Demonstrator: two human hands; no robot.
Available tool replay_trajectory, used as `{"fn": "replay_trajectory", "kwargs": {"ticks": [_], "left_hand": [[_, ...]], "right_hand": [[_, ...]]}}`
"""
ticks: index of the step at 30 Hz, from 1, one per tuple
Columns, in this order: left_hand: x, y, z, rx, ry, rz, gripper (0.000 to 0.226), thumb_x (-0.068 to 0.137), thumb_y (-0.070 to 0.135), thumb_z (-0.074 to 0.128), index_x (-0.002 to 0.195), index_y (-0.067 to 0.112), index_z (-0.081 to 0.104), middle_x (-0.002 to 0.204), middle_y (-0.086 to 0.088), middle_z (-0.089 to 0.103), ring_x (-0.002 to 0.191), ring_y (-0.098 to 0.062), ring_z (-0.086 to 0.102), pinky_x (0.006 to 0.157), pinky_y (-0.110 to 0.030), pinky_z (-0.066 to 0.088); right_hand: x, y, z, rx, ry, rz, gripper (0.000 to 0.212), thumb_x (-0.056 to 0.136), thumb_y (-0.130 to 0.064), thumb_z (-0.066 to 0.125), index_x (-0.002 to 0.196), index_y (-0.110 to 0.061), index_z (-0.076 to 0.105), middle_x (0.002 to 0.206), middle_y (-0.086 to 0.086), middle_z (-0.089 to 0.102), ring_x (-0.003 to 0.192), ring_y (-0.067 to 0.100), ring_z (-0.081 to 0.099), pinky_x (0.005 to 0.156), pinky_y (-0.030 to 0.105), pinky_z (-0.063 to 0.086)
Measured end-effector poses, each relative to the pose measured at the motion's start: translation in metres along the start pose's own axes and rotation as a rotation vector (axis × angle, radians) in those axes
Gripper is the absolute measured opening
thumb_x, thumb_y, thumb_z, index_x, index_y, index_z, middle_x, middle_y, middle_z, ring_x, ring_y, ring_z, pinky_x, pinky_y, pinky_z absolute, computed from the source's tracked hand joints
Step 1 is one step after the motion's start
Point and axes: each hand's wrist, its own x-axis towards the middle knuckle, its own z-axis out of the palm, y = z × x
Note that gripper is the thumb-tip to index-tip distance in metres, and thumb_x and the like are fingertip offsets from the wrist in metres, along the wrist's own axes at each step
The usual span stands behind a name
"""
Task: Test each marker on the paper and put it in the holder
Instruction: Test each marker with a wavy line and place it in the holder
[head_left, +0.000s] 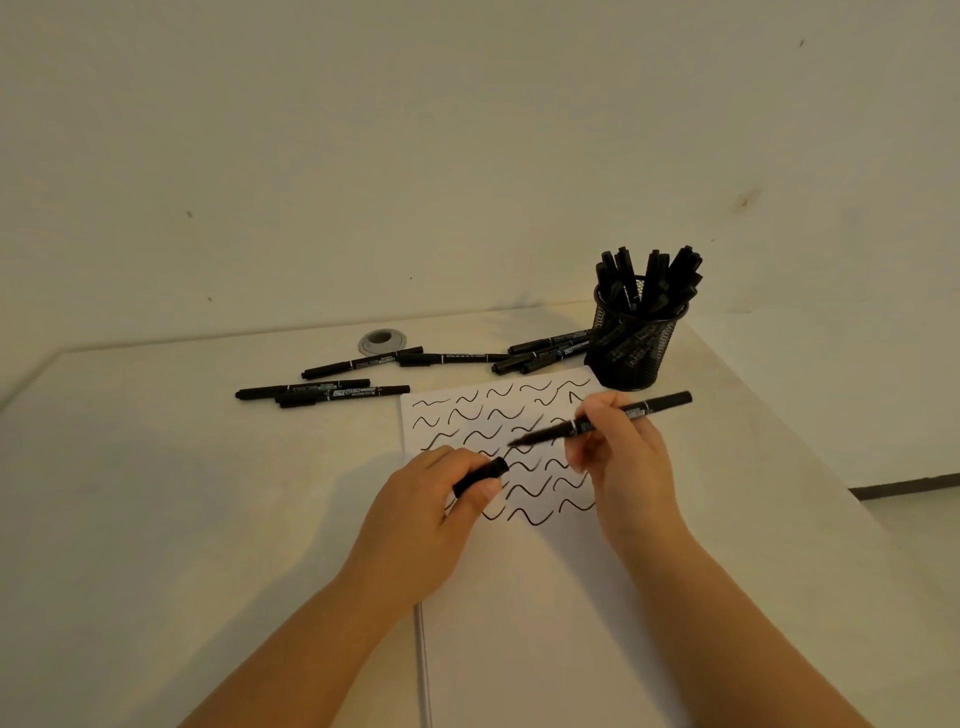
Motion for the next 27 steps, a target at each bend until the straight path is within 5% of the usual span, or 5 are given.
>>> {"fn": "replay_trajectory", "kwargs": {"ticks": [4, 12, 27], "left_hand": [[0.0011, -0.0024, -0.0021, -0.019, -0.003, -0.019, 0.017, 0.090, 0.034, 0.050, 0.100, 0.028, 0.063, 0.087, 0.015, 0.060, 0.082, 0.001, 0.052, 0.066, -0.008, 0.036], [0.0008, -0.0009, -0.0033, -0.029, -0.022, -0.006, 0.017, 0.090, 0.034, 0.051, 0.099, 0.026, 0.063, 0.080, 0.017, 0.056, 0.078, 0.002, 0.049, 0.063, -0.009, 0.036], [-0.0022, 0.0046, -0.0036, -0.109, 0.030, -0.002, 0.026, 0.087, 0.040, 0.042, 0.082, 0.022, 0.060, 0.054, 0.010, 0.047, 0.053, -0.008, 0.043, 0.048, -0.017, 0.031]], "right_hand": [[-0.0007, 0.0045, -0.0051, -0.052, -0.044, -0.023, 0.043, 0.091, -0.008, 0.045, 0.057, -0.030, 0.059, 0.046, -0.003, 0.054, 0.045, 0.009, 0.048, 0.048, 0.017, 0.042], [-0.0027, 0.0076, -0.0031, -0.114, -0.058, -0.005, 0.024, 0.092, -0.009, 0.047, 0.071, -0.019, 0.052, 0.046, -0.003, 0.055, 0.045, 0.008, 0.049, 0.047, 0.017, 0.040], [-0.0095, 0.0078, 0.0007, -0.245, -0.414, 0.070, 0.016, 0.087, -0.009, 0.056, 0.073, -0.015, 0.057, 0.057, 0.001, 0.061, 0.052, 0.011, 0.053, 0.055, 0.019, 0.045]]}}
